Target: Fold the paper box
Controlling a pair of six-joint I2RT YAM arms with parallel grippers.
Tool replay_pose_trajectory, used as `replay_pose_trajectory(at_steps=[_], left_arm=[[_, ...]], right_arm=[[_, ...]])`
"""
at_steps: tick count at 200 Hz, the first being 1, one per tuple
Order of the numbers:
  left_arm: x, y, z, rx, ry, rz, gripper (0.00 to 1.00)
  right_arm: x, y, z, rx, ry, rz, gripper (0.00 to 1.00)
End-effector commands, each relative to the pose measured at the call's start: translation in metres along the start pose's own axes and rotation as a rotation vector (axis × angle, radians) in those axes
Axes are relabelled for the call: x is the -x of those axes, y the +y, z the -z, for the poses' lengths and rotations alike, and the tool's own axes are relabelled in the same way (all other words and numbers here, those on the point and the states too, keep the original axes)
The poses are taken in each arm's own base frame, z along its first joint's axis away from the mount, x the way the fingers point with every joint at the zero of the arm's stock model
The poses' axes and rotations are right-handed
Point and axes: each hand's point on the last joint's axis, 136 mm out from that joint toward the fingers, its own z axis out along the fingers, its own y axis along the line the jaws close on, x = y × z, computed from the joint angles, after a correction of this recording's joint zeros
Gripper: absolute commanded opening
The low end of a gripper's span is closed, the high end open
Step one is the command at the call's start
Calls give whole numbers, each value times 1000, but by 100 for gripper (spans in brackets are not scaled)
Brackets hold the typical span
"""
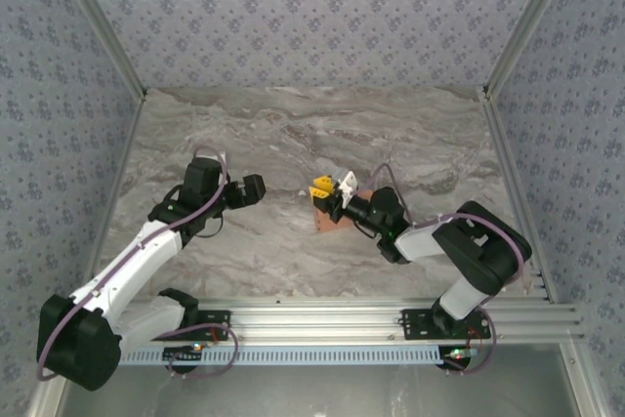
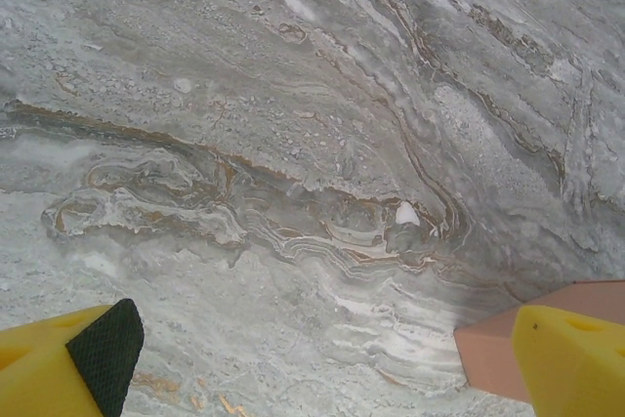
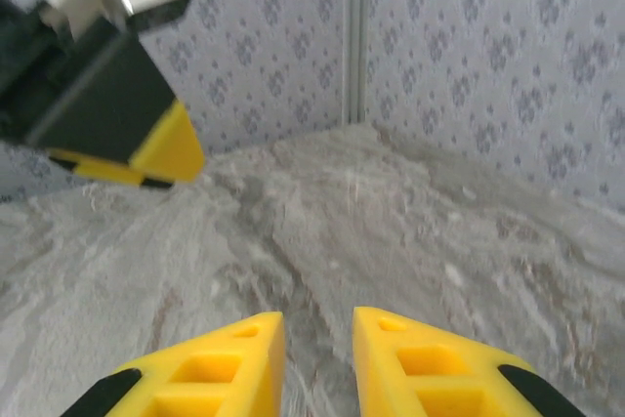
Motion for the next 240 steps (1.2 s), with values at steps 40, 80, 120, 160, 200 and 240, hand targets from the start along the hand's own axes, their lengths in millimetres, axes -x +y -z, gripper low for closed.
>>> replay_pose_trajectory(at_steps=[40,80,120,160,200,240], left_arm=[[-4,3,3,0,11,0,99],[0,5,5,5,2,-18,99],[2,2,6,-1,2,-24,99],[3,5,5,9,-7,-10,99],[-5,7,-9,-1,13,28,99],[-2,18,-15,70,7,4,99]], right_arm=[[-38,17,9,68,61,-3,26],[-75,20,22,87,155,35,25],[-33,13,15,90,59,47,27],[43,3,13,42,-58,105,32],[60,25,37,218,189,388,55],[22,26,84,577,774,662,64]])
